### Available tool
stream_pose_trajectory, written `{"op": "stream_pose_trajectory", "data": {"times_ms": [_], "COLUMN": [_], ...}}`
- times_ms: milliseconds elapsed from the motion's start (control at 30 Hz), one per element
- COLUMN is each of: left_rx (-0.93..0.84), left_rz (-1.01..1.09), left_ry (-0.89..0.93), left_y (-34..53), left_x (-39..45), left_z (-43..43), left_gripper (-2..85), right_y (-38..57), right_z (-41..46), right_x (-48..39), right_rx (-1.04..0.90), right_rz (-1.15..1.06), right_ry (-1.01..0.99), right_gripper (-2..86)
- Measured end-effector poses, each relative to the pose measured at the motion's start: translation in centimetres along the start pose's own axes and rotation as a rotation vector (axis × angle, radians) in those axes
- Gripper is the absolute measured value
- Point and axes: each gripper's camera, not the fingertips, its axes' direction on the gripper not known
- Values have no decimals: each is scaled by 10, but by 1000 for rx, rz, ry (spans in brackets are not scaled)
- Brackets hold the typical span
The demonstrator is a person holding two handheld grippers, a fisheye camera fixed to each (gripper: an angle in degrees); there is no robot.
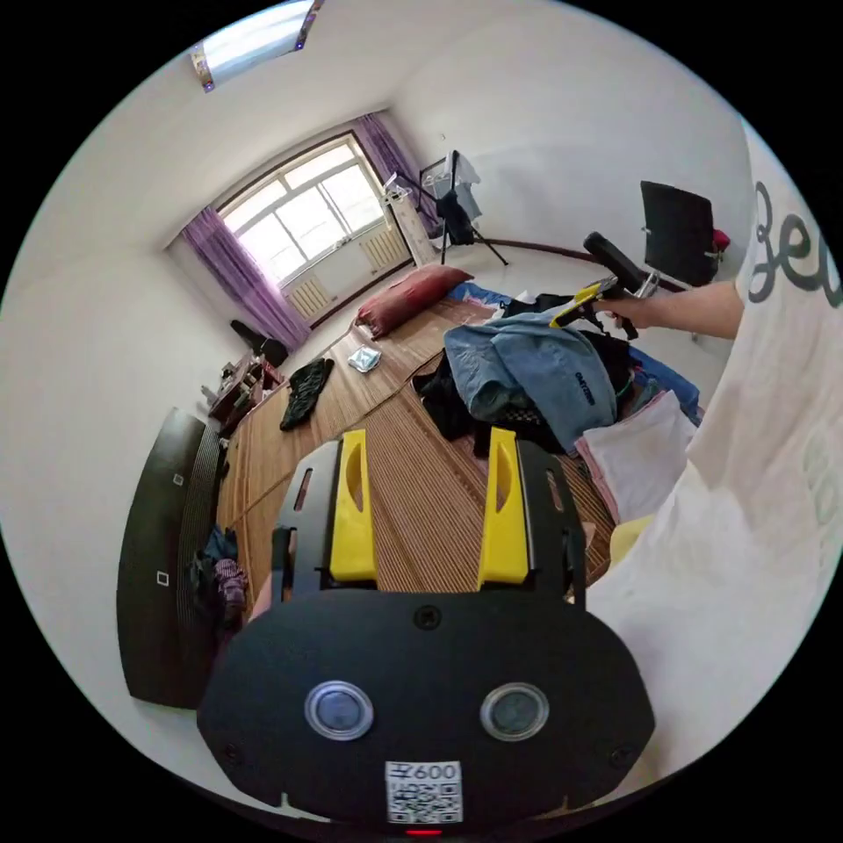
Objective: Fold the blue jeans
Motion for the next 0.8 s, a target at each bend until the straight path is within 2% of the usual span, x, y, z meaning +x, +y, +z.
{"op": "stream_pose_trajectory", "data": {"times_ms": [167,233,333,467,533,667,800], "left_rx": [16,-64,-113,15,53,41,92], "left_rz": [-216,-289,-362,-521,-586,-505,-511], "left_ry": [-153,-226,-298,-278,-220,-220,-271], "left_y": [21,33,47,67,75,76,103], "left_x": [-17,-25,-30,-43,-62,-97,-173], "left_z": [-62,-87,-120,-163,-178,-197,-239], "left_gripper": [209,209,207,196,189,187,190], "right_y": [-26,-27,-20,-8,0,9,0], "right_z": [97,99,86,55,21,-51,-161], "right_x": [42,42,42,49,49,50,68], "right_rx": [-256,-240,-195,-153,-95,87,427], "right_rz": [105,84,12,-91,-144,-210,-149], "right_ry": [-92,22,39,-18,-53,-156,-374], "right_gripper": [187,145,89,5,-4,-7,-8]}}
